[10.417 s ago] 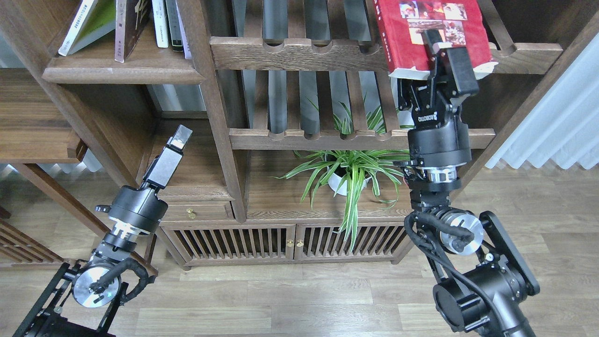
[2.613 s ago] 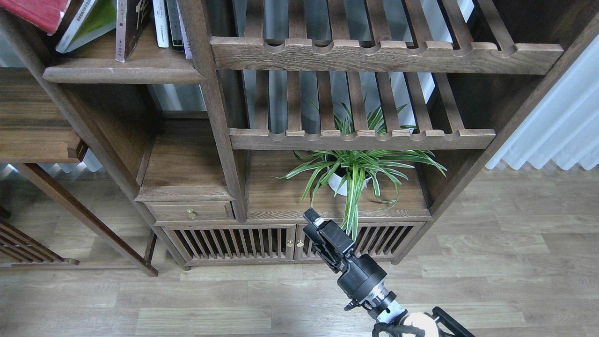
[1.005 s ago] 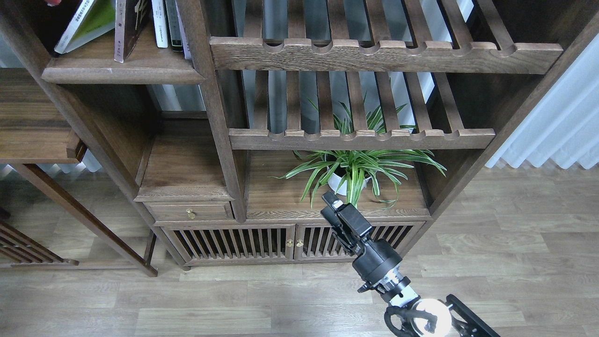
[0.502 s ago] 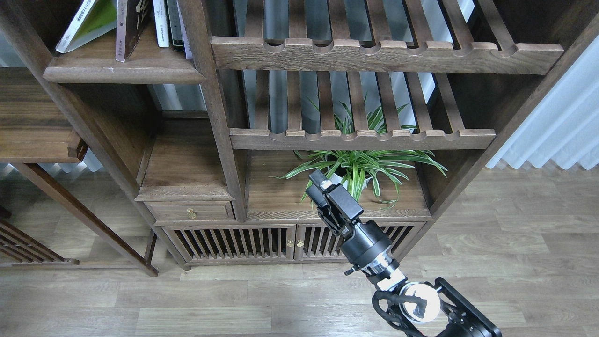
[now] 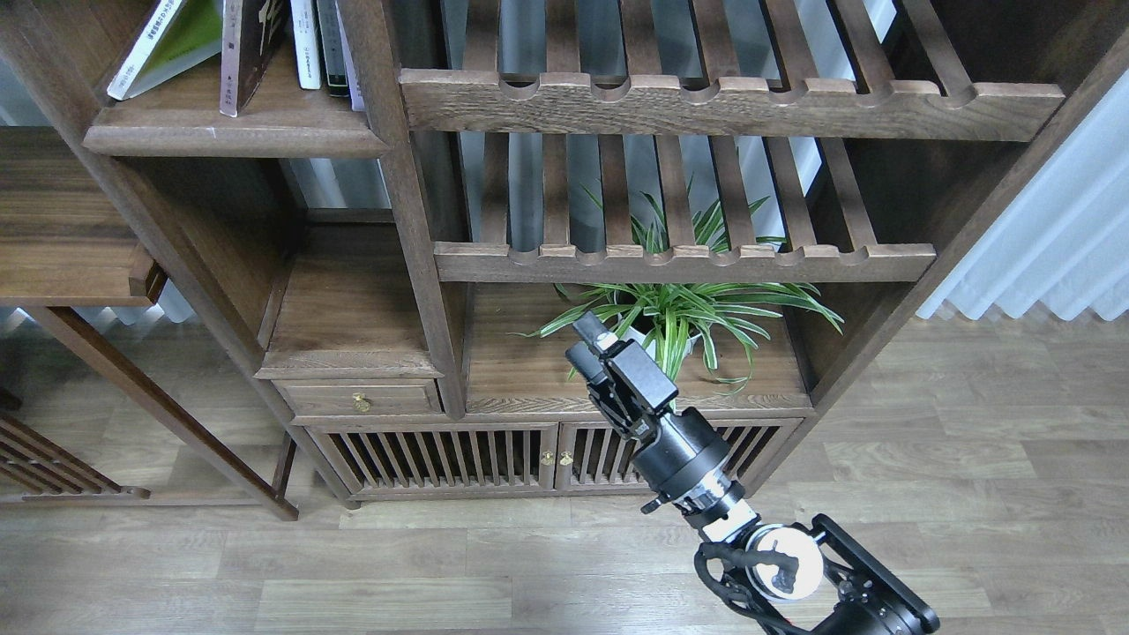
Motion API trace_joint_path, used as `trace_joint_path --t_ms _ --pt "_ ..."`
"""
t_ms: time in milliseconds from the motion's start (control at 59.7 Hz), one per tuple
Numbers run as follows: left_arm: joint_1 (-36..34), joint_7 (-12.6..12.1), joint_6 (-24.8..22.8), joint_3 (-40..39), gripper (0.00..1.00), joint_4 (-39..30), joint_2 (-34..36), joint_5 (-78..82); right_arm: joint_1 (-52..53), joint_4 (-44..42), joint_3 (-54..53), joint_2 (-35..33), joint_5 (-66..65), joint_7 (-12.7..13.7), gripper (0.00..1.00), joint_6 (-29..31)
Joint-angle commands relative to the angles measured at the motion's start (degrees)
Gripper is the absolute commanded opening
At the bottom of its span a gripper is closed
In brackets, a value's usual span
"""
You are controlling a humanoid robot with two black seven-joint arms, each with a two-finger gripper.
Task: Organize books on shelf
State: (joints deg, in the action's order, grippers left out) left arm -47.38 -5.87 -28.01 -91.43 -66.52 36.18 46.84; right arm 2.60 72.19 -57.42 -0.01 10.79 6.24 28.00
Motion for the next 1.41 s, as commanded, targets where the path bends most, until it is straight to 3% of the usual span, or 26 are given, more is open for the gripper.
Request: trace_joint_path --t_ms 0,352,720,1055,1189,1306,1390 --pt "0.0 0.1 0.0 1.6 0.02 1.2 -0.5 1.6 2.2 0.0 1.3 0.0 0.5 0.0 0.88 0.0" --pt "-5.4 1.0 0.0 8.1 0.02 7.1 -1.3 1.7 7.5 0.0 5.7 0.0 3.6 -0.1 0.88 0.0" --pt "-11.9 6.5 0.0 16.5 0.02 14.3 -2.3 2.4 7.5 0.1 5.8 0.0 4.1 -0.1 0.88 0.0" --pt "-16.5 8.4 0.0 22.7 0.02 19.3 -5.2 2.4 7.3 0.1 6.2 0.0 4.1 -0.2 0.88 0.0" --pt "-19.2 8.9 3.0 23.5 0.02 22.5 -6.8 2.4 7.6 0.7 6.2 0.0 4.1 -0.1 0.88 0.0" --pt "-21.3 11.7 4.8 25.2 0.02 26.5 -7.9 2.4 7.7 0.8 6.3 0.0 4.1 -0.1 0.88 0.0" --pt "-23.0 12.1 5.8 27.2 0.02 27.8 -8.6 2.4 7.7 0.8 6.7 0.0 4.1 -0.1 0.88 0.0"
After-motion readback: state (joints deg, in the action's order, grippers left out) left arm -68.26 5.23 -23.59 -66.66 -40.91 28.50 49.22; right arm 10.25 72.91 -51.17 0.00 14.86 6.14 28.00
